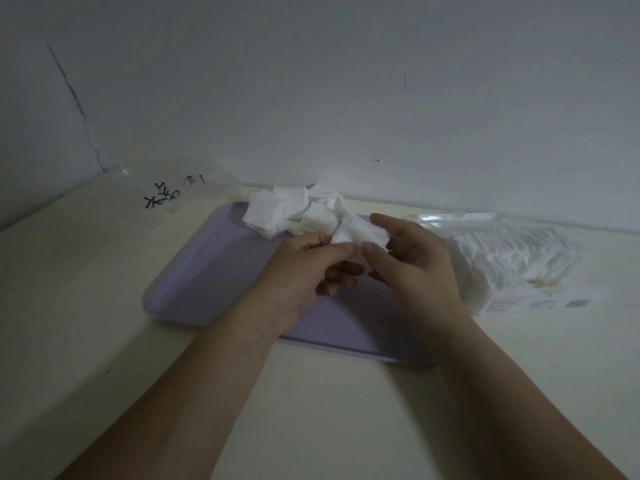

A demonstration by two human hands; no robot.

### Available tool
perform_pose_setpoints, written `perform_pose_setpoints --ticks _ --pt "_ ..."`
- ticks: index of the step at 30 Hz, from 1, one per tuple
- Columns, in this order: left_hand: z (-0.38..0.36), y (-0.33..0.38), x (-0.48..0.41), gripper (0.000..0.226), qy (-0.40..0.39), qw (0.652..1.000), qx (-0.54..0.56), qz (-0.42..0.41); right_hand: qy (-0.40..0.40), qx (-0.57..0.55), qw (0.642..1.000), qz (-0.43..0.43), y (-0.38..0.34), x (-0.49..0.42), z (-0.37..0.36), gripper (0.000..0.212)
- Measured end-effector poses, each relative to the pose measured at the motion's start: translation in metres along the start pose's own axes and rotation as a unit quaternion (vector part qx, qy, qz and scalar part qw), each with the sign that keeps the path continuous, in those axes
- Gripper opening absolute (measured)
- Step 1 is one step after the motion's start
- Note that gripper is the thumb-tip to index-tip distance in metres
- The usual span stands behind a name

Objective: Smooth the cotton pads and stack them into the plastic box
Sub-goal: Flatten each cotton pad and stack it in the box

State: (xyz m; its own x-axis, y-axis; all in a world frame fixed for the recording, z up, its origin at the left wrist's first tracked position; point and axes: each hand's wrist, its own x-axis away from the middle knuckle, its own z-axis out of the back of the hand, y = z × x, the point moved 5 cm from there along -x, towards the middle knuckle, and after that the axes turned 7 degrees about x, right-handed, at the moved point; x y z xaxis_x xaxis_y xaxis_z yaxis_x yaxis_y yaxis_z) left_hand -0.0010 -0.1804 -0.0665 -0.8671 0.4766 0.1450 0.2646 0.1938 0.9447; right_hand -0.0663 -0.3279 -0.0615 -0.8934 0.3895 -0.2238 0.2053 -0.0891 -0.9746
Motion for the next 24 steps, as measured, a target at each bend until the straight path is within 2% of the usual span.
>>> perform_pose_setpoints --ticks 2,4,6,8,16,24 --pt "0.001 0.002 0.001 0.016 0.012 0.997 -0.068 -0.022 0.013 0.026 1.000 0.006 0.003 -0.001 0.002 0.031" --pt "0.006 0.008 0.002 0.014 0.053 0.984 -0.147 -0.090 0.019 0.029 0.999 0.002 0.004 -0.002 0.005 0.030" --pt "0.011 0.014 0.002 0.007 0.084 0.973 -0.157 -0.149 0.015 0.032 0.999 0.000 0.002 -0.002 0.006 0.030" --pt "0.012 0.015 0.001 0.007 0.078 0.969 -0.162 -0.168 0.010 0.030 0.999 -0.004 0.002 -0.002 0.005 0.031" --pt "0.008 0.013 0.000 0.006 0.058 0.968 -0.188 -0.155 -0.007 -0.040 0.998 -0.040 0.009 -0.005 0.004 0.032" --pt "0.005 0.012 0.001 0.007 0.059 0.984 -0.117 -0.121 -0.001 -0.072 0.995 -0.067 0.011 -0.006 0.006 0.035"
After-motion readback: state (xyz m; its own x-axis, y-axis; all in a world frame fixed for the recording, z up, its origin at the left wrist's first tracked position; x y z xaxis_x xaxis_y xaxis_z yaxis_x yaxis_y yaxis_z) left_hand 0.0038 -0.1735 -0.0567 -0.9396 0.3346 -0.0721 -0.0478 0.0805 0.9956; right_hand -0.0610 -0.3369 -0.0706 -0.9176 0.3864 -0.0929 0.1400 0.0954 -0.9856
